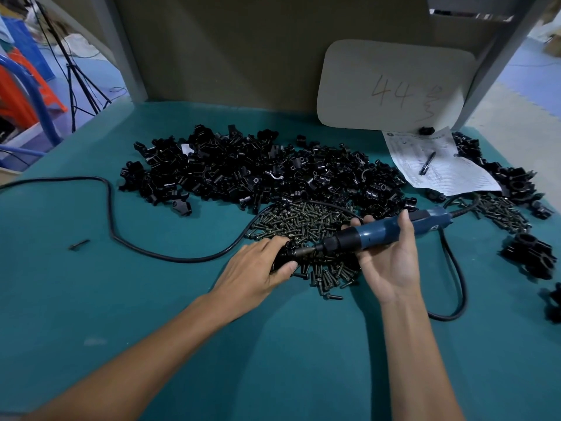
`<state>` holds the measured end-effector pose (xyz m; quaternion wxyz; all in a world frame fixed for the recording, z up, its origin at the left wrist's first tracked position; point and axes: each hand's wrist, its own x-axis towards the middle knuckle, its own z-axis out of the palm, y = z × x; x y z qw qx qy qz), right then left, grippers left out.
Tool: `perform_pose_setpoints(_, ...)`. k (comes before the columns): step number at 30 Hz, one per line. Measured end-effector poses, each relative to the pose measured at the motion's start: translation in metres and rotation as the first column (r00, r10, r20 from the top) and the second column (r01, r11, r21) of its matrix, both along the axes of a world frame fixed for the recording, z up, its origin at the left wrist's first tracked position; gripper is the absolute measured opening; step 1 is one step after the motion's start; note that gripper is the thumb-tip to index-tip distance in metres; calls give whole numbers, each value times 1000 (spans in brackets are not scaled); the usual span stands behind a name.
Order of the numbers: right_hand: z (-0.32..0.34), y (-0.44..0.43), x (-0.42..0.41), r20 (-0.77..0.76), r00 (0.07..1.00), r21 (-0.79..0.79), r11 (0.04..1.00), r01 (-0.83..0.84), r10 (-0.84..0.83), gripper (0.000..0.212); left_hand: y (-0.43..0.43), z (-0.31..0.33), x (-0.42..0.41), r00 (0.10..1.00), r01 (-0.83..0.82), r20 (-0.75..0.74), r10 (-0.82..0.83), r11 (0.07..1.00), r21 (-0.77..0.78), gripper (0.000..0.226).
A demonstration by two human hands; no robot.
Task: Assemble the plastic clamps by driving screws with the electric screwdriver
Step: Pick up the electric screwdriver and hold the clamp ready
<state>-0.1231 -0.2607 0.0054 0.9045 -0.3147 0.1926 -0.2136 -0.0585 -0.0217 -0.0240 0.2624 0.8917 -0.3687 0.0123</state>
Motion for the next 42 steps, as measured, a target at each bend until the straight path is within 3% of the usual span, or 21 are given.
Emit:
perform_pose_setpoints(3, 1, 2, 0, -16, 1000, -10, 1000, 5, -5, 57, 0, 0, 0, 1000, -3, -4, 3, 1000, -8, 46)
perform_pose_setpoints(10, 4, 6, -1, -33, 999, -37, 999, 28, -29, 73, -1, -5, -1, 997, -73, -11, 73, 997, 4, 35)
perform_pose_setpoints(22, 8, 9, 0, -2, 999, -48, 998, 46, -47, 80, -1, -2, -2, 998, -55, -5, 55, 998, 19, 26)
perform_pose_setpoints(28, 8, 10, -1, -18, 999, -30, 999, 39, -40, 67, -1, -2, -2, 998, -60, -3, 60, 998, 18, 26)
perform_pose_setpoints(34, 10, 10, 0, -17, 999, -15, 999, 51, -52, 83, -1, 1, -4, 999, -41, 3, 41, 999, 9, 23)
perform_pose_setpoints(38, 12, 9, 1, 50, 996, 54, 996, 67, -70, 87, 0, 0, -1, 991, -56, -126, 51, 998, -29, 23)
perform_pose_setpoints(42, 20, -6, -4, 78, 983, 52, 985, 163, -167, 70, 6, 3, 8, 895, -69, -445, -23, 980, -189, 31)
